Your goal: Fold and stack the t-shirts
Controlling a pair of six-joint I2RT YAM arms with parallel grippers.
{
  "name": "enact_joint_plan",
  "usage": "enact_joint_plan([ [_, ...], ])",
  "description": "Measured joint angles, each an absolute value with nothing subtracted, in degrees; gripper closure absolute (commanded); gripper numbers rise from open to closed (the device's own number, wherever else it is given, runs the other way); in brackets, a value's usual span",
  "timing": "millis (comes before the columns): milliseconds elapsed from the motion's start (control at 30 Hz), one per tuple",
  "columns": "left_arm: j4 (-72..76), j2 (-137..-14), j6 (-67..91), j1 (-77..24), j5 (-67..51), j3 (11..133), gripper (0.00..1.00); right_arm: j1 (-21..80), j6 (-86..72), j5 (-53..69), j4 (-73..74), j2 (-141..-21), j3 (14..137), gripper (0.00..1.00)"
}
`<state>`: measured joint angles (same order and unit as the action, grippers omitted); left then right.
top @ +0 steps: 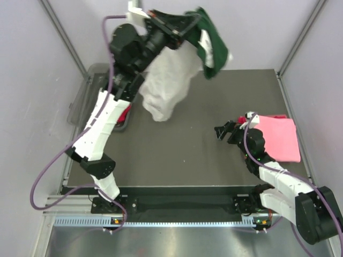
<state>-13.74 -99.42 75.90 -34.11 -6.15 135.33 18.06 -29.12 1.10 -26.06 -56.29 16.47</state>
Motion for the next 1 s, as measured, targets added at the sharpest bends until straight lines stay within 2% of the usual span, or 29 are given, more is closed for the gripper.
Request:
enact_joint_plan([
  [200,-13.3,-106.0,74.9,-43.9,-7.4,135.3,1.00,17.8,-28.6,-1.9,-25.1,-53.6,15.4,0.00],
  [367,-14.3,-109.3,75.3,-42.5,-9.3,134.4,1.00,17.6,-28.5,-4.0,-24.6,-49.8,13.1,0.00],
  [467,-13.5,-107.2,76.3,-38.3,-11.4,130.5,1.00,17.4,-28.5,-4.8,-24.3,-49.5,13.0,0.00],
  [567,-10.6,-100.6,78.8,-29.2,-16.0,118.1,1.00,17.4,-28.3,-5.2,-23.9,-48.9,13.0,0.00],
  [700,-6.1,-89.4,78.8,-15.7,-20.9,93.8,1.00,17.4,-28.0,-5.9,-23.9,-46.2,12.5,0.00],
  [900,-1.7,-82.0,73.3,-6.9,-33.7,62.5,1.00,17.4,-27.9,-6.3,-24.0,-43.7,11.6,0.00],
  [1000,-8.6,-81.8,65.8,-1.9,-34.9,57.2,1.00,17.4,-27.5,-6.2,-24.3,-44.8,11.6,0.02],
])
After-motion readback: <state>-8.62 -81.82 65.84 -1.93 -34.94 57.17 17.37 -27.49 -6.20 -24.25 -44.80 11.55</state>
